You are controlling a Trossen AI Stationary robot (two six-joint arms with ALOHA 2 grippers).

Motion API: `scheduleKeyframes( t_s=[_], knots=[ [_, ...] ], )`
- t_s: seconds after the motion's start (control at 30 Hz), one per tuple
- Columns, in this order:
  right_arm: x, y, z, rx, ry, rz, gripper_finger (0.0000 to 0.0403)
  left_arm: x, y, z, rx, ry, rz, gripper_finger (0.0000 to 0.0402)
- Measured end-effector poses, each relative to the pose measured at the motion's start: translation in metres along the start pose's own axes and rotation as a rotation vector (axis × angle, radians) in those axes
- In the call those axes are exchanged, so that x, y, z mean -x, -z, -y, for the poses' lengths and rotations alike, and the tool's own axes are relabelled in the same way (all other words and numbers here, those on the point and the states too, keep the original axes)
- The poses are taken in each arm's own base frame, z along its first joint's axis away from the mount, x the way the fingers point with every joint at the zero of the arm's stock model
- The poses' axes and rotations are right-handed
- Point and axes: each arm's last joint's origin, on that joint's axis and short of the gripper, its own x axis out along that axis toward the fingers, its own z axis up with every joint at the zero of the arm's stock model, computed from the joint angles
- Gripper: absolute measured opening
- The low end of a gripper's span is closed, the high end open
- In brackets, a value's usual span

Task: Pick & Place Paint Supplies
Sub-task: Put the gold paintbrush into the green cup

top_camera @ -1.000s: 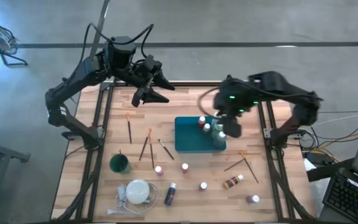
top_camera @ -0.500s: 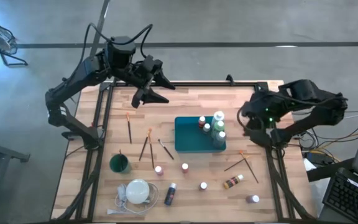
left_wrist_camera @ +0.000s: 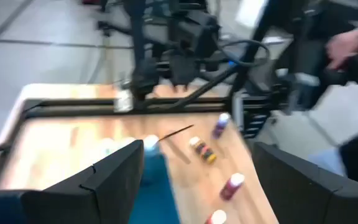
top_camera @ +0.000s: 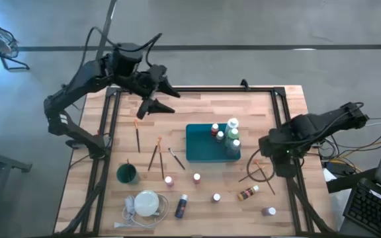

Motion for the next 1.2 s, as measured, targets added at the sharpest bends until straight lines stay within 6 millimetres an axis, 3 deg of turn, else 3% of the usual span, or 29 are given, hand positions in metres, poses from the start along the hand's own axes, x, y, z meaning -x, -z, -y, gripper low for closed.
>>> scheduleKeyframes(
  t_s=[0.17,0.33,0.53,0.77,0.93,1.2],
  knots=[
    [-0.029,0.003,0.009,0.018,0.045,-0.018,0.0154,0.021,0.004,0.022,-0.046,-0.162,0.010,0.0305],
    [-0.059,0.009,0.019,0.045,0.058,-0.015,0.0187,0.038,0.023,0.046,-0.070,-0.255,0.057,0.0305],
    [-0.095,0.019,0.032,0.049,0.100,-0.045,0.0201,0.046,0.075,0.059,-0.050,-0.301,0.131,0.0305],
    [-0.128,0.020,0.042,0.037,0.140,-0.040,0.0190,0.053,0.138,0.061,-0.029,-0.348,0.205,0.0305],
    [-0.138,0.023,0.045,0.021,0.147,-0.068,0.0180,0.057,0.169,0.061,-0.013,-0.395,0.209,0.0305],
    [-0.145,0.018,0.045,-0.081,0.162,-0.047,0.0180,0.069,0.191,0.066,0.018,-0.392,0.242,0.0305]
  ],
)
